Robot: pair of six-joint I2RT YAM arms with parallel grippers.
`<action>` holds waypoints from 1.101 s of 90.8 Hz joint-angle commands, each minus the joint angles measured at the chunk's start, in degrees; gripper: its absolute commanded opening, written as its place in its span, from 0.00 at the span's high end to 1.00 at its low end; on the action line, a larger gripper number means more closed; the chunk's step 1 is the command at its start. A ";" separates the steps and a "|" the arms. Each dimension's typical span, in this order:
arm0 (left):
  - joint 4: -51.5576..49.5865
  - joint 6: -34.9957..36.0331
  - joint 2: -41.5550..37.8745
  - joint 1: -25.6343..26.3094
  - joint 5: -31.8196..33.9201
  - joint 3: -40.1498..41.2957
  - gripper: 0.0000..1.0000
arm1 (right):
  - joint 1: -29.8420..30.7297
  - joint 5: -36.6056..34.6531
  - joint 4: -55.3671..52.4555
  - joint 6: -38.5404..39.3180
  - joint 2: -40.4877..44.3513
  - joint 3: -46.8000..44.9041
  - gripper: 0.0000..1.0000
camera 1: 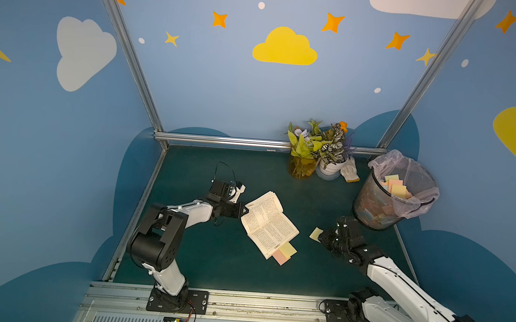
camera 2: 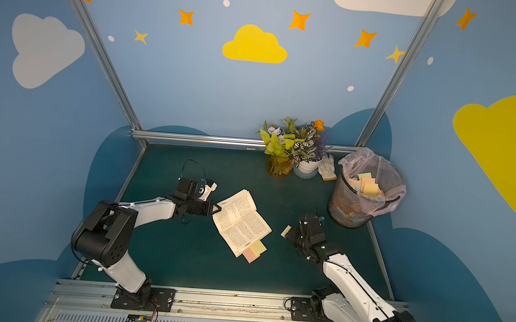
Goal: Peel off the used sticky note
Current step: Tear off the note from the book, then place the note in the trash bin.
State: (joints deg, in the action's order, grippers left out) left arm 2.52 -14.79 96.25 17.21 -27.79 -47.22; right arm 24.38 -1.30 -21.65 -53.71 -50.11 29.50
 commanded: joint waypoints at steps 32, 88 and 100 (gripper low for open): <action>-1.67 1.44 -2.15 -0.07 1.81 0.29 0.97 | -5.77 -21.13 -31.51 26.66 -1.49 44.64 1.00; -1.03 1.42 -1.75 -0.07 1.78 0.46 0.97 | -38.54 -11.50 -28.71 30.46 -33.46 69.58 0.64; -1.03 1.45 -2.02 -0.07 1.79 0.46 0.97 | -38.81 -9.12 -30.84 31.80 -36.54 74.23 0.02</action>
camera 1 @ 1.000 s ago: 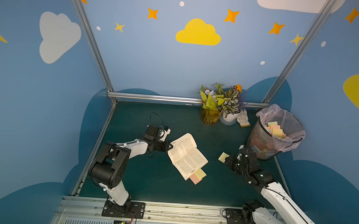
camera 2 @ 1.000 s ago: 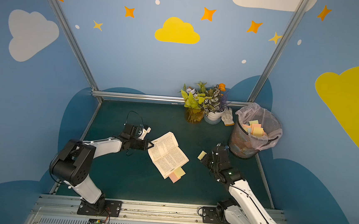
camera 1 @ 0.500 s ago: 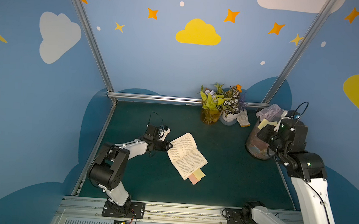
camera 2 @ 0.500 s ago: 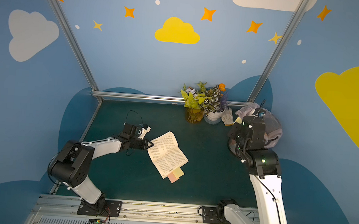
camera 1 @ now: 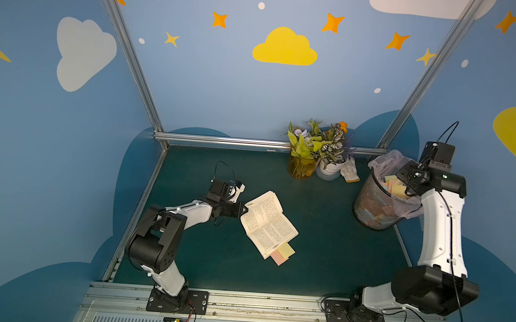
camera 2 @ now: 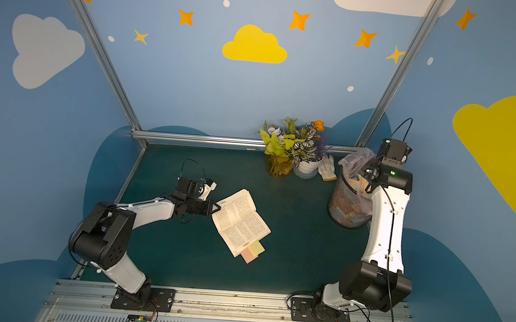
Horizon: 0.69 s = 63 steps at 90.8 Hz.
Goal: Peel off the used sticky note
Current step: Place the note in the trash bin.
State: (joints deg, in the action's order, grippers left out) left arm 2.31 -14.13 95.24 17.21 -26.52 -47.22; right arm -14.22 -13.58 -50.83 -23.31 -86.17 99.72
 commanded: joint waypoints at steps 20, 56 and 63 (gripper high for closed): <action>-0.72 0.60 -0.98 -0.07 0.29 0.52 0.97 | -0.07 7.32 -1.70 1.47 1.07 5.32 0.02; -0.98 0.40 -1.91 -0.05 0.70 0.46 0.97 | 9.56 23.72 2.51 -6.16 17.99 -9.84 0.02; -0.99 0.13 -2.54 -0.07 1.14 0.51 0.97 | 15.74 26.32 6.47 -8.96 21.67 -17.22 0.02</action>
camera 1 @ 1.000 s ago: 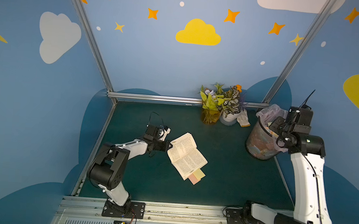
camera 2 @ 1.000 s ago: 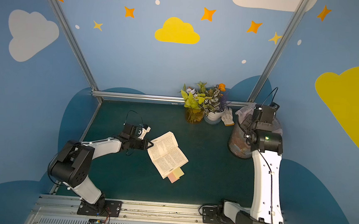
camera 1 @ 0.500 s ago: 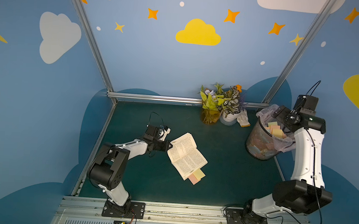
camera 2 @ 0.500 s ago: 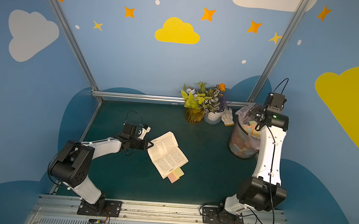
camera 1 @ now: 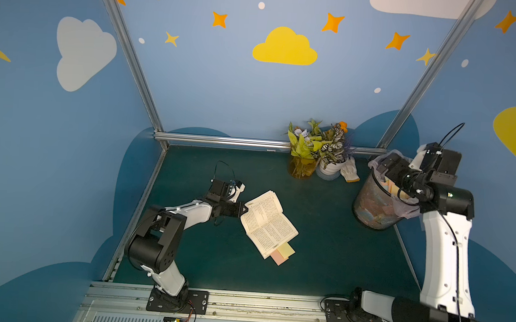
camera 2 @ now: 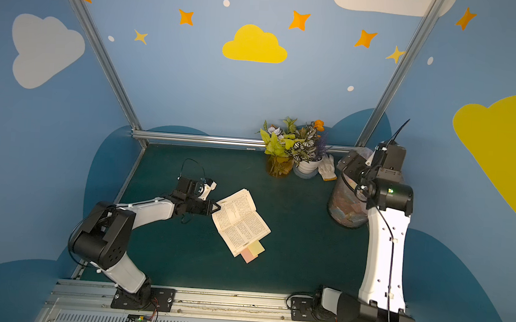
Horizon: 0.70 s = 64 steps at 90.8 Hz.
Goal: Peel off the used sticky note
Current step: Place the note in the trash bin, then turn the page of the book at the center of the board.
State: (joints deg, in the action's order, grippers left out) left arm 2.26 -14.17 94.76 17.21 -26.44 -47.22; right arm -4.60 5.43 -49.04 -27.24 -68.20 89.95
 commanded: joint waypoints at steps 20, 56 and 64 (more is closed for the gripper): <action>-1.03 -0.21 -3.32 -0.07 3.45 0.60 0.97 | 26.89 6.45 20.94 -17.97 9.08 -30.79 0.07; -0.50 -0.16 -5.07 -1.59 8.10 1.52 0.97 | 50.74 -0.76 55.87 -42.99 0.18 -53.22 0.09; -0.48 -0.18 -5.32 -1.83 8.14 1.53 0.97 | 52.63 -1.45 57.45 -44.35 -4.09 -52.88 0.09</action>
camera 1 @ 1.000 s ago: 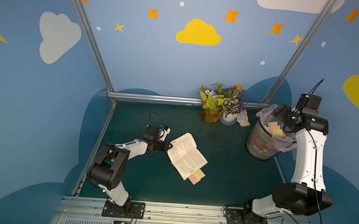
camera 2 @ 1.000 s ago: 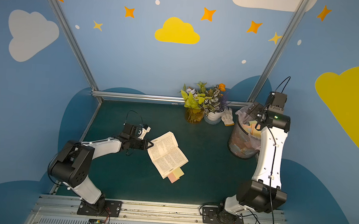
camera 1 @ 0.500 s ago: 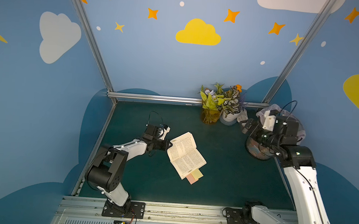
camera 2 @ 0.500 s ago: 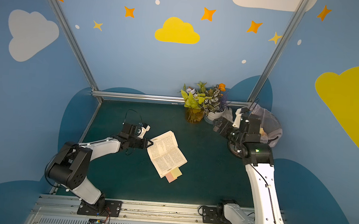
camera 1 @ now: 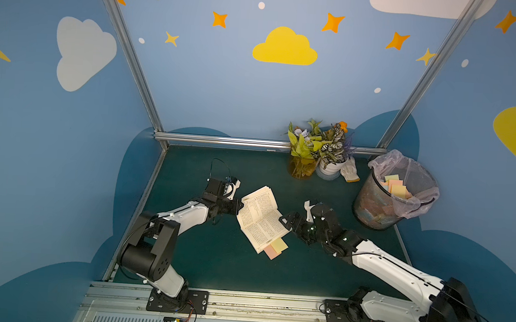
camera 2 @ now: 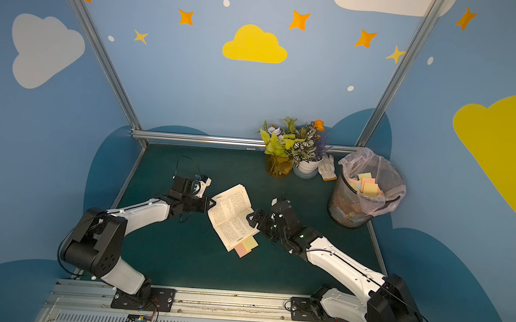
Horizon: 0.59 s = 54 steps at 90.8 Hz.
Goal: Peel off the used sticky note
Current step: Turn the page of the book at the center of the board.
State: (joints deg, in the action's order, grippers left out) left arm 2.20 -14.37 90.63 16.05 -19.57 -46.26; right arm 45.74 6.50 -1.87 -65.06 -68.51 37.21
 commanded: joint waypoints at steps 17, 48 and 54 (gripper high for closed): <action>-0.32 0.10 -1.08 -0.76 1.02 0.64 0.97 | 2.45 -0.06 16.81 -10.07 -10.96 -1.00 0.10; -0.09 0.22 -0.77 -0.76 0.95 0.82 0.97 | 3.25 0.94 18.37 -12.63 -15.39 -2.96 0.09; -0.07 0.23 -0.63 -0.83 0.79 0.88 0.97 | 3.56 1.17 19.32 -13.17 -16.19 -3.49 0.09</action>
State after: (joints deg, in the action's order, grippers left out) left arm 2.42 -14.37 90.63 15.62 -19.22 -45.95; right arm 48.58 6.87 14.87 -76.55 -83.18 34.92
